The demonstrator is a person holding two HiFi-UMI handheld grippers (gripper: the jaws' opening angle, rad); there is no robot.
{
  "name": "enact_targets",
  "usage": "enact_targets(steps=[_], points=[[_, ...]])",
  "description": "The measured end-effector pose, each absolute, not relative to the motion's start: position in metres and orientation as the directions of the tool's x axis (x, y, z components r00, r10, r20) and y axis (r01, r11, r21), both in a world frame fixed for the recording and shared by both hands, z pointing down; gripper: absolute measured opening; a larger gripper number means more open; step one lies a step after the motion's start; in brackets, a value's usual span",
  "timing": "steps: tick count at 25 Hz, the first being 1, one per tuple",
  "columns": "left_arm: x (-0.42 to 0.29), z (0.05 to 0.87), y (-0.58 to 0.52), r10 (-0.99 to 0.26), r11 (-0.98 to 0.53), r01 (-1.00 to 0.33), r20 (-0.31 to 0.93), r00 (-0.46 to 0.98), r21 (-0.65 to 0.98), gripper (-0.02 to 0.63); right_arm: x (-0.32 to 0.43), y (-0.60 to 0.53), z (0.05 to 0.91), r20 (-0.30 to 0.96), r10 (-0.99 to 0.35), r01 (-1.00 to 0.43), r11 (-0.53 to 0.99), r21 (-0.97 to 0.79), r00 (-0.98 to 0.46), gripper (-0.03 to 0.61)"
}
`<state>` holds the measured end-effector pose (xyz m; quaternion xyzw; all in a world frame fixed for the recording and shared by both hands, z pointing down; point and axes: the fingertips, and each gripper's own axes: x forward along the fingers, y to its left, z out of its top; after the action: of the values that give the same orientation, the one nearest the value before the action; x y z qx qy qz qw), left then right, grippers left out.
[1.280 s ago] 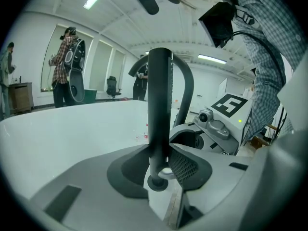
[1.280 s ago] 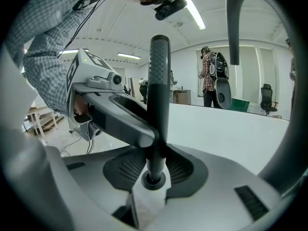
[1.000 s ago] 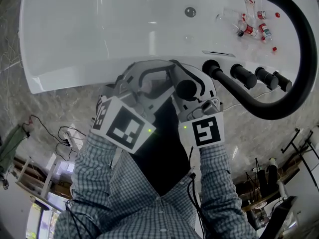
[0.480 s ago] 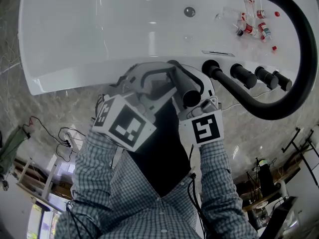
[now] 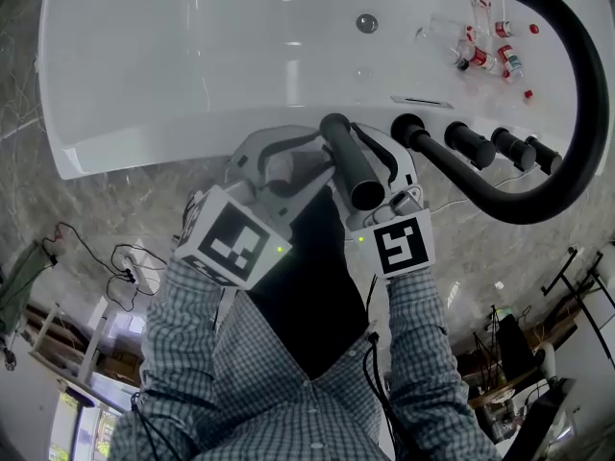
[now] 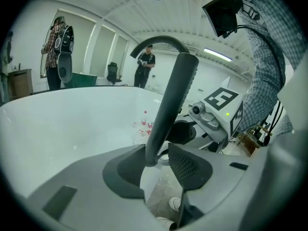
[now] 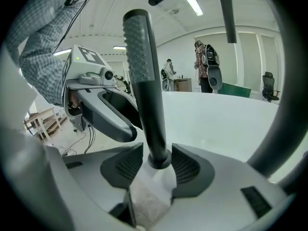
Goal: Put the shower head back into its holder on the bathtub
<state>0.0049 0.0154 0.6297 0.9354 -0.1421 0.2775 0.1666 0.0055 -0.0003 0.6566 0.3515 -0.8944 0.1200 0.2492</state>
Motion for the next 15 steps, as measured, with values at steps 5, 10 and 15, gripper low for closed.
enact_targets(steps=[5, 10, 15], points=[[-0.006, 0.62, 0.013, -0.203, -0.874, -0.397, 0.532, 0.822, 0.279, 0.127, 0.014, 0.002, 0.643, 0.507, -0.616, -0.724, 0.69, -0.022, -0.603, 0.165], [-0.009, 0.619, 0.016, -0.198, -0.877, -0.396, 0.547, 0.814, 0.271, 0.068, 0.018, 0.008, 0.639, 0.543, -0.611, -0.722, 0.692, 0.013, -0.576, 0.085], [-0.007, 0.596, 0.026, -0.196, -0.846, -0.415, 0.528, 0.826, 0.334, 0.011, 0.031, 0.017, 0.619, 0.582, -0.637, -0.814, 0.575, -0.077, -0.505, 0.026]])
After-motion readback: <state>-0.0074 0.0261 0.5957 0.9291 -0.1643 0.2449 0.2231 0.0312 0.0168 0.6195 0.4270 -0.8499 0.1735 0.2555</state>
